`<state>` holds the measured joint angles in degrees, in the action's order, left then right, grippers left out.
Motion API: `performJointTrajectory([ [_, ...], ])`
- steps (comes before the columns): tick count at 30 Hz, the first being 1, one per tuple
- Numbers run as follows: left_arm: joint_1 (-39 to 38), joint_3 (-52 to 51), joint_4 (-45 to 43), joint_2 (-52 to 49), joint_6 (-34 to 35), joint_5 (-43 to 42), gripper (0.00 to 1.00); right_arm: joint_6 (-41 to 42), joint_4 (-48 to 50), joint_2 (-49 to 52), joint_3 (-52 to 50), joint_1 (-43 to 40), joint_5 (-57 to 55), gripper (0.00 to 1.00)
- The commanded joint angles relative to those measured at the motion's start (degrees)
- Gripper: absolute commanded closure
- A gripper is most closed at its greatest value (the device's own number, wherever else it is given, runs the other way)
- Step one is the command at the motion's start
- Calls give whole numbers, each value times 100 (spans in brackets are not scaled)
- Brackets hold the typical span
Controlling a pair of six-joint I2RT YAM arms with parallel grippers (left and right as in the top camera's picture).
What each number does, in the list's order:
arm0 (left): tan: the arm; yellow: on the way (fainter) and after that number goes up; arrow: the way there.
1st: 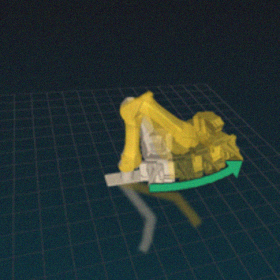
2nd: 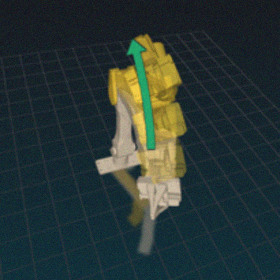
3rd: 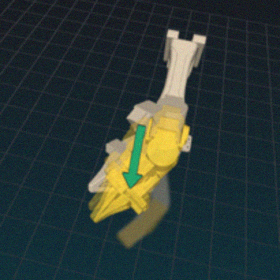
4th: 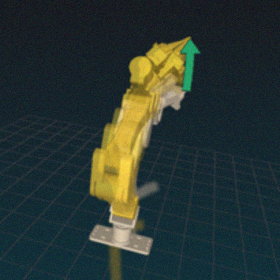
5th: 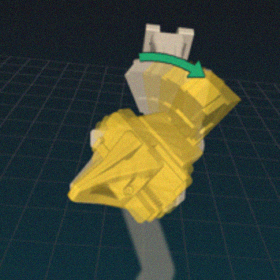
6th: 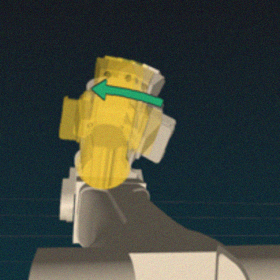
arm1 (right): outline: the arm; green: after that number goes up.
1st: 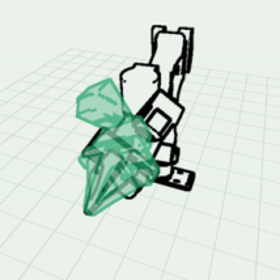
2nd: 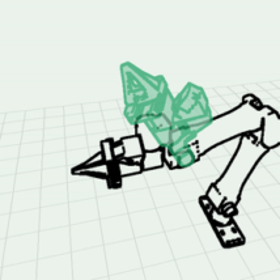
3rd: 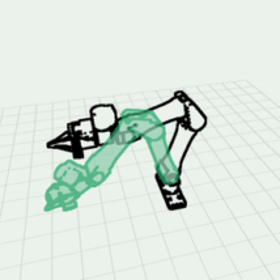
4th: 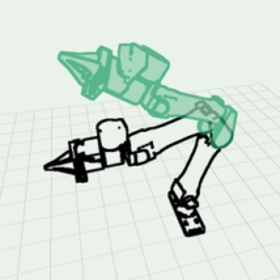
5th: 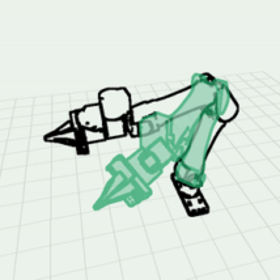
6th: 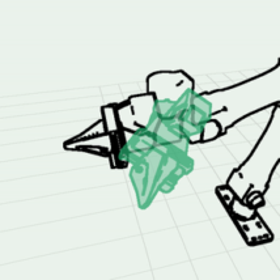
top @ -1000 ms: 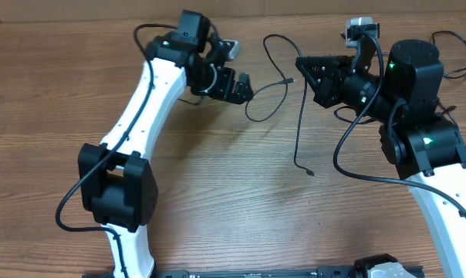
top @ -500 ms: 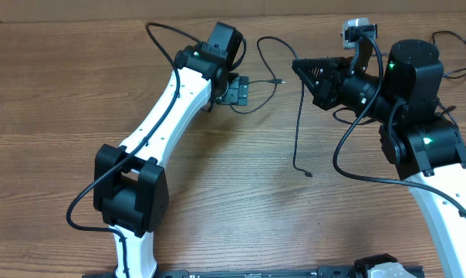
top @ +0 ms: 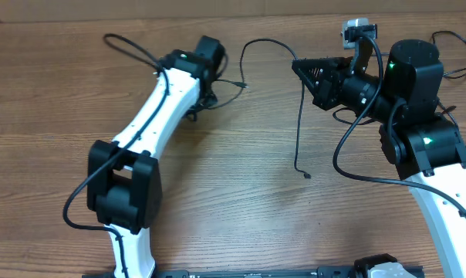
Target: Untangle cables
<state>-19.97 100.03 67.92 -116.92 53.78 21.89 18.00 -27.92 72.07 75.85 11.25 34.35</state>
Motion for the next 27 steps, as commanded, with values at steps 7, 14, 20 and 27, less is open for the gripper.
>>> performJointTrajectory([
  [7,944,-70,109,2,415,-1650,0,24,39,-39,72,-13,26,96],
  [14,955,-70,94,2,343,-1904,0,24,39,-39,72,-13,24,96],
  [20,1003,-70,83,2,632,-2210,1,24,35,-39,72,-13,26,96],
  [27,1097,-70,98,2,1167,-2520,0,22,-4,-39,72,-13,26,96],
])
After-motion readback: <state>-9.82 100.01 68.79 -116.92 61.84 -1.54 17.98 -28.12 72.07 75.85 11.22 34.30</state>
